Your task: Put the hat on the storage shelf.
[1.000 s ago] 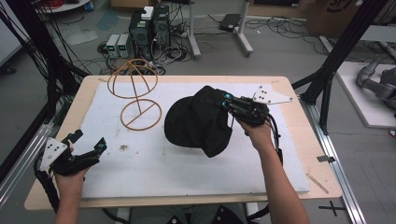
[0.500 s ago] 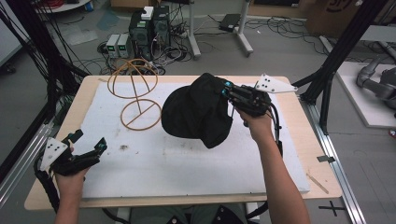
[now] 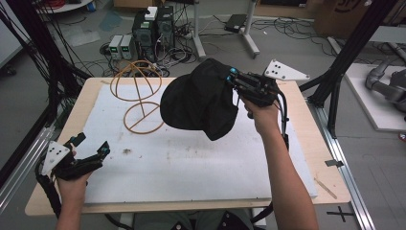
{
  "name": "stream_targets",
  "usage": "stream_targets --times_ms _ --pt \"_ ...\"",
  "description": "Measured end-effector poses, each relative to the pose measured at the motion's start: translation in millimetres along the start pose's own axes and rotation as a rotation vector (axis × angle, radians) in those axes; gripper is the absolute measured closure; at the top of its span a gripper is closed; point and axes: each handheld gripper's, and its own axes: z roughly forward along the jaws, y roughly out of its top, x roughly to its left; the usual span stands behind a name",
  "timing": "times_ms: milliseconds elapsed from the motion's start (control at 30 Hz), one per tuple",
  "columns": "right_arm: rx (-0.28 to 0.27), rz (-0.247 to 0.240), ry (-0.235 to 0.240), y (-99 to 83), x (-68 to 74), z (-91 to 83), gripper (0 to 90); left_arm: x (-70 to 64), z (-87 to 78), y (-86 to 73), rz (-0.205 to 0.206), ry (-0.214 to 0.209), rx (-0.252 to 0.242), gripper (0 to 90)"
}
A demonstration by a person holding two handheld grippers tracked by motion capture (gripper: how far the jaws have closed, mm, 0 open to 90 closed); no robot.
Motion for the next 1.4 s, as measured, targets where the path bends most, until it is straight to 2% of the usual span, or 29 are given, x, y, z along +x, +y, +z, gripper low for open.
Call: stream_targets --times_ms 567,933,1400 --pt "-0.031 -0.003 0.005 30.8 0.5 29.5 87.5 -1.4 1.0 0.2 0.003 -0.007 0.000 9.1" --pt "-0.030 0.004 0.002 37.7 -0.4 48.8 87.5 -2.1 1.0 0.5 0.009 -0.012 0.000 9.1" --pt "-0.062 0.015 0.006 52.8 4.4 87.1 87.3 -2.0 0.2 0.2 0.007 -0.016 -0.002 9.1"
